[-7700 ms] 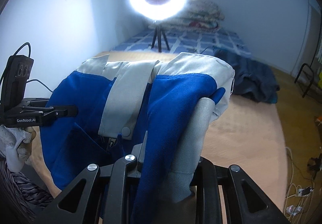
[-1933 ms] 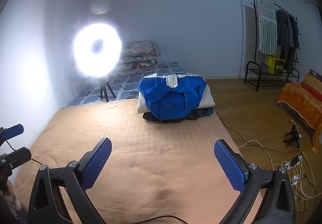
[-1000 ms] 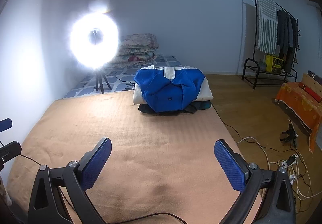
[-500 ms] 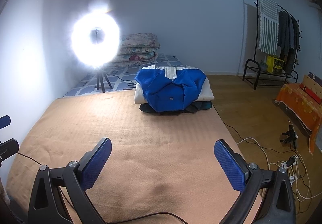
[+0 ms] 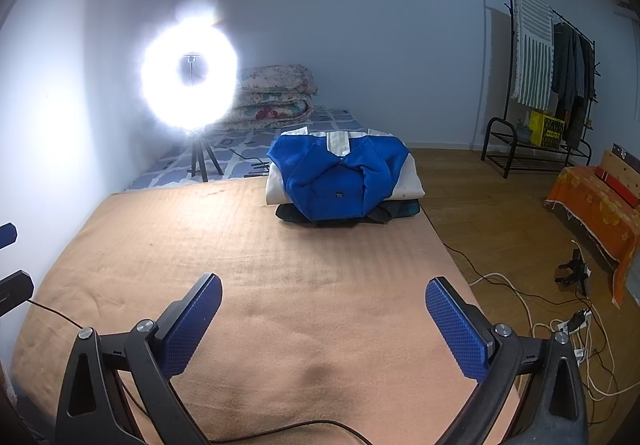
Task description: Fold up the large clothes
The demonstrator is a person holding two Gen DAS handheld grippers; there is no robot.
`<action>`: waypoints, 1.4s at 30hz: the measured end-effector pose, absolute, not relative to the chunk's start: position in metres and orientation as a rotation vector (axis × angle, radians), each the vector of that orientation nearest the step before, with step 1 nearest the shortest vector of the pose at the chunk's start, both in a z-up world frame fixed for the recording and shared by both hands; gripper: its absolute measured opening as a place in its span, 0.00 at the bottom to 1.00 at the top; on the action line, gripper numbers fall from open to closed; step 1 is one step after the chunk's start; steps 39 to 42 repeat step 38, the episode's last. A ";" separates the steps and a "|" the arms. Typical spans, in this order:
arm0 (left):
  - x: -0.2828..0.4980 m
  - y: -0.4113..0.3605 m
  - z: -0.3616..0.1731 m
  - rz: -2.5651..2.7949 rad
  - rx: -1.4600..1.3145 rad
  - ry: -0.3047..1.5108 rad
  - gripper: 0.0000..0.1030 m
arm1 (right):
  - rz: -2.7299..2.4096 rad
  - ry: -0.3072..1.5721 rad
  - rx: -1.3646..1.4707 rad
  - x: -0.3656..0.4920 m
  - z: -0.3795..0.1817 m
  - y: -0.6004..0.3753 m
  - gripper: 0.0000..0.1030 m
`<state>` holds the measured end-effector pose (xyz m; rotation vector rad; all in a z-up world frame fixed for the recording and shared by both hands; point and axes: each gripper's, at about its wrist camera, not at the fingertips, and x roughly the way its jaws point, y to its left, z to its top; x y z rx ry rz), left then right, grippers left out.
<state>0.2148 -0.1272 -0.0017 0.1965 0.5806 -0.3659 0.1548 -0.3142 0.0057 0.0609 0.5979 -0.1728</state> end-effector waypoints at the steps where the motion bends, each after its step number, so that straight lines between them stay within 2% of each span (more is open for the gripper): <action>1: 0.215 -0.127 -0.001 -0.366 0.197 0.581 1.00 | -0.172 0.598 0.061 0.154 0.006 -0.315 1.00; 42: 0.210 -0.124 0.000 -0.338 0.209 0.552 1.00 | -0.164 0.610 0.051 0.154 0.001 -0.315 1.00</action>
